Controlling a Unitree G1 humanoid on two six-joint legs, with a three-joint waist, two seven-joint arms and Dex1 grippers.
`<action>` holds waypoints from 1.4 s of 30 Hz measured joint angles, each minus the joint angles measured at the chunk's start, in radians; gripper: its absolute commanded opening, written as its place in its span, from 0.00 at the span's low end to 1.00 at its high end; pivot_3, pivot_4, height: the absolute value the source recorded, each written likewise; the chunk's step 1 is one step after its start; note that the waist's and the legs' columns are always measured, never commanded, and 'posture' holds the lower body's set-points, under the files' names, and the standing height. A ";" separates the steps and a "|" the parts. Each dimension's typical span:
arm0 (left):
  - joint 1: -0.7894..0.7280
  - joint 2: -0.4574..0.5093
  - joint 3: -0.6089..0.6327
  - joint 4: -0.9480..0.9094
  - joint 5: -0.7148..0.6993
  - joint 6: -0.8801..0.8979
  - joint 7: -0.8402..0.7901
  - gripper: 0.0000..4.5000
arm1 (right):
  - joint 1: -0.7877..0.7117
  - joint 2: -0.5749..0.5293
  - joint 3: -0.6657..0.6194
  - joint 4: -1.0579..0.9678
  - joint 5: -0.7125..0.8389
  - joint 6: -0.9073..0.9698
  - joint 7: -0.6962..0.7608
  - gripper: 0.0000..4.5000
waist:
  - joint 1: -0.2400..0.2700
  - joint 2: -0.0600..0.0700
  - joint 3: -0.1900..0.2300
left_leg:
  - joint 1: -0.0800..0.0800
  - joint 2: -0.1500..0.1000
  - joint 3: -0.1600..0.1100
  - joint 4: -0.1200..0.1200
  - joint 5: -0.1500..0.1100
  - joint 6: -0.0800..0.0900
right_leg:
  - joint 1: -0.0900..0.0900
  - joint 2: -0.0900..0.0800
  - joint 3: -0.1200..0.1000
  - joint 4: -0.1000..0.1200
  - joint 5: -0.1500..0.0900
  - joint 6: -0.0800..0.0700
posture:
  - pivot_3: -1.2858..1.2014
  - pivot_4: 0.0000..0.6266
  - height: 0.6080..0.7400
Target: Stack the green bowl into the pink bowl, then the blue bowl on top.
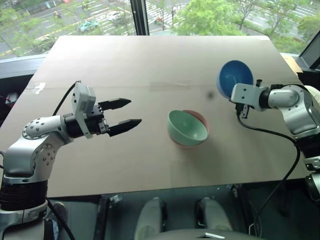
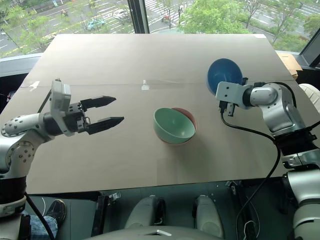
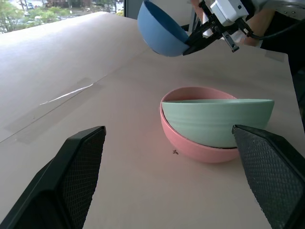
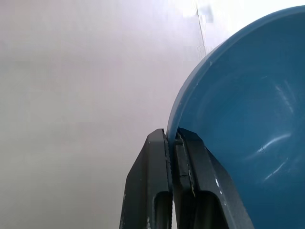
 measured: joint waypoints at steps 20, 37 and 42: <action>-0.011 -0.011 -0.013 0.021 0.009 -0.024 -0.025 1.00 | 0.023 -0.031 0.050 -0.728 0.334 0.492 0.175 0.39 | 0.005 -0.002 -0.001 | 0.001 0.000 -0.001 0.003 0.000 0.000 | 0.000 0.000 0.000 0.000 0.000 0.000 | 0.52 0.24 0.99; 0.035 -0.010 -0.009 0.019 0.012 -0.035 -0.001 1.00 | 0.217 -0.100 -0.104 -0.575 0.299 0.451 0.005 0.55 | 0.012 -0.005 -0.002 | 0.000 0.000 0.000 0.002 0.000 0.001 | 0.000 0.000 0.001 0.000 0.000 0.000 | 0.52 0.24 0.99; 0.105 -0.014 0.030 0.000 0.032 -0.040 0.057 1.00 | 0.398 0.035 -0.362 -0.533 0.422 0.422 -0.102 0.55 | 0.019 -0.007 -0.004 | 0.001 0.000 -0.001 0.002 -0.001 0.001 | 0.001 0.000 0.001 0.000 0.000 0.000 | 0.52 0.24 0.99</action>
